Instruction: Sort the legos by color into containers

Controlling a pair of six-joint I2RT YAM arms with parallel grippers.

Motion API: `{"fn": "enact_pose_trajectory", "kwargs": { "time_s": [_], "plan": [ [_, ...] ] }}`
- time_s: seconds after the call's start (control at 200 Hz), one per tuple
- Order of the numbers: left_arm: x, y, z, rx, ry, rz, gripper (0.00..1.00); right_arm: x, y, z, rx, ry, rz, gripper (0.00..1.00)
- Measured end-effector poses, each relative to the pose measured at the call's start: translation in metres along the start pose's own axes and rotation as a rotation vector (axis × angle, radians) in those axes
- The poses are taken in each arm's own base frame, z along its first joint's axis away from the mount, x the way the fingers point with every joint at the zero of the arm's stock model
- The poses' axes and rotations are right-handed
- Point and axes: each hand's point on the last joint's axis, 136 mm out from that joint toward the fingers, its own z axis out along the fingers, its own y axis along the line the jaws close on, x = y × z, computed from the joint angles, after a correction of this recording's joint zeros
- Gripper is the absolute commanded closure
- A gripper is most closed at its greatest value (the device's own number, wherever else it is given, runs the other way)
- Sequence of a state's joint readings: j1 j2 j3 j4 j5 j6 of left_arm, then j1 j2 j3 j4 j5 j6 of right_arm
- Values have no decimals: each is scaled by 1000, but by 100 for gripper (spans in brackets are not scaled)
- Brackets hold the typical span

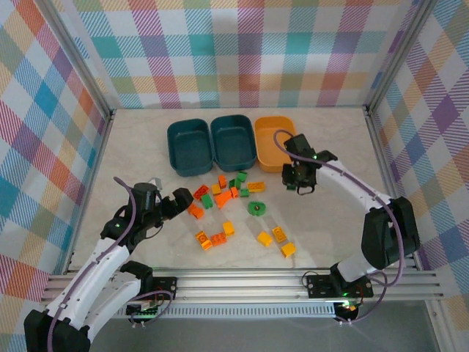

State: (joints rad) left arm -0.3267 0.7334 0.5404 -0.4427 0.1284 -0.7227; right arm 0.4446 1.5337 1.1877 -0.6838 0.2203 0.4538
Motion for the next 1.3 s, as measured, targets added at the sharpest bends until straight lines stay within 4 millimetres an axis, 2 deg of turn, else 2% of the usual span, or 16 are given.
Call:
{"fn": "enact_pose_trajectory", "kwargs": {
  "time_s": [0.095,0.16,0.23,0.33,0.435,0.55,0.585,0.615,0.635,0.705,0.905,1.015,1.1,1.185,1.24,1.3],
  "plan": [
    [-2,3,1,-19,-9,-4,0,-43,14,-5,-26,-71,-5,88],
    [-2,6,3,-35,-13,-13,0,-70,21,0,-35,-94,-11,88],
    [-2,10,5,-51,-13,-19,0,-101,28,16,-40,-111,-15,88],
    [0,13,7,-66,-3,-24,0,-133,34,51,-36,-103,-28,88],
    [4,18,10,-82,11,-29,0,-145,36,91,-23,-57,-44,86],
    [5,21,12,-92,17,-30,0,-144,33,123,-10,2,-58,83],
    [5,21,12,-96,16,-30,0,-144,32,129,-8,16,-61,76],
    [5,22,12,-98,16,-30,0,-144,32,132,-4,26,-64,62],
    [5,22,12,-101,16,-30,0,-144,32,134,-2,31,-68,57],
    [6,24,12,-115,19,-28,0,-147,33,136,-2,38,-80,47],
    [0,19,6,-119,14,-23,0,-151,37,118,-11,18,-81,45],
    [-1,15,6,-108,14,-23,0,-140,35,87,-11,-2,-90,45],
    [0,16,5,-112,18,-25,0,-123,41,48,-35,-44,-105,44],
    [0,21,6,-138,15,-49,5,-97,52,7,-89,-99,-118,45],
    [0,29,8,-176,13,-90,8,-78,57,-12,-128,-124,-124,45],
    [1,36,12,-215,10,-164,15,-55,62,-22,-167,-130,-138,45]
  ]
}}
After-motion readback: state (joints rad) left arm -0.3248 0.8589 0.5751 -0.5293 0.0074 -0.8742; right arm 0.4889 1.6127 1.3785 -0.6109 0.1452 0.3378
